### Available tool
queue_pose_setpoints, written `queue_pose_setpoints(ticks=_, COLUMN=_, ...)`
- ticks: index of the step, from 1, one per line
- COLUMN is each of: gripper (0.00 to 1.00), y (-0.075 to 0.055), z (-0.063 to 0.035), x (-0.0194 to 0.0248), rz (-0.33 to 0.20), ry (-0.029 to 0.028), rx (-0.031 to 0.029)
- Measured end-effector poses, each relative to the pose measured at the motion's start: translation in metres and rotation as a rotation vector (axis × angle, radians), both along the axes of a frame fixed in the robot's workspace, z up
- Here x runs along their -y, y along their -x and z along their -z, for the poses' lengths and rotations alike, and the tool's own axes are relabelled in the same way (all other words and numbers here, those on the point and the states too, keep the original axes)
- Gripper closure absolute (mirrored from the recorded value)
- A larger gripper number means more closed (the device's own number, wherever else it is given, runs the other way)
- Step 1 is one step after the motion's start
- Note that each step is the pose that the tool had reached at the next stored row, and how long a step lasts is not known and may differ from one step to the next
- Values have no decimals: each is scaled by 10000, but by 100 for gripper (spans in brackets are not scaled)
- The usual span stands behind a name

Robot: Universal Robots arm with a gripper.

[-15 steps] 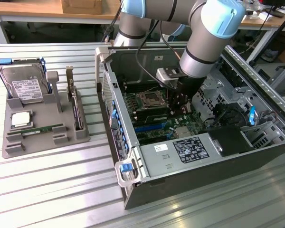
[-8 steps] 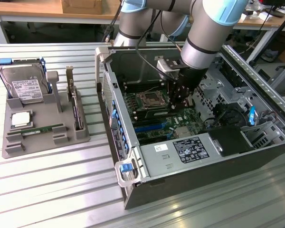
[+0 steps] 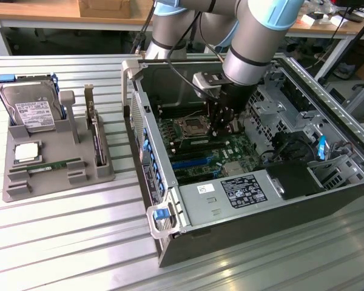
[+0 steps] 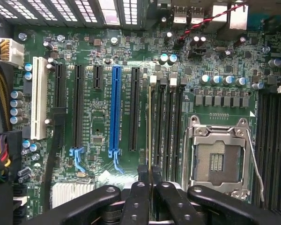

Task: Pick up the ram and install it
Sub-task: 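Insert the ram into the slot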

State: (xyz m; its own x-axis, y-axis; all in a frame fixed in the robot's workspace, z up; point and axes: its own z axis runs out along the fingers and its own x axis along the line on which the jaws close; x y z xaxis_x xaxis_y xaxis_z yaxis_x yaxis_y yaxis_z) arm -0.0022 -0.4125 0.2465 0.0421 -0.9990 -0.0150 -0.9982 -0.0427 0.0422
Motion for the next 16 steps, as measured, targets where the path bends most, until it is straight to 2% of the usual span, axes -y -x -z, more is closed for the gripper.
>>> queue_pose_setpoints(ticks=12, gripper=88, y=8, z=79, x=-2, rz=1, ry=1, rx=-13)
queue_pose_setpoints(ticks=16, gripper=88, y=7, z=100, x=-17, rz=18, ry=1, rx=-19)
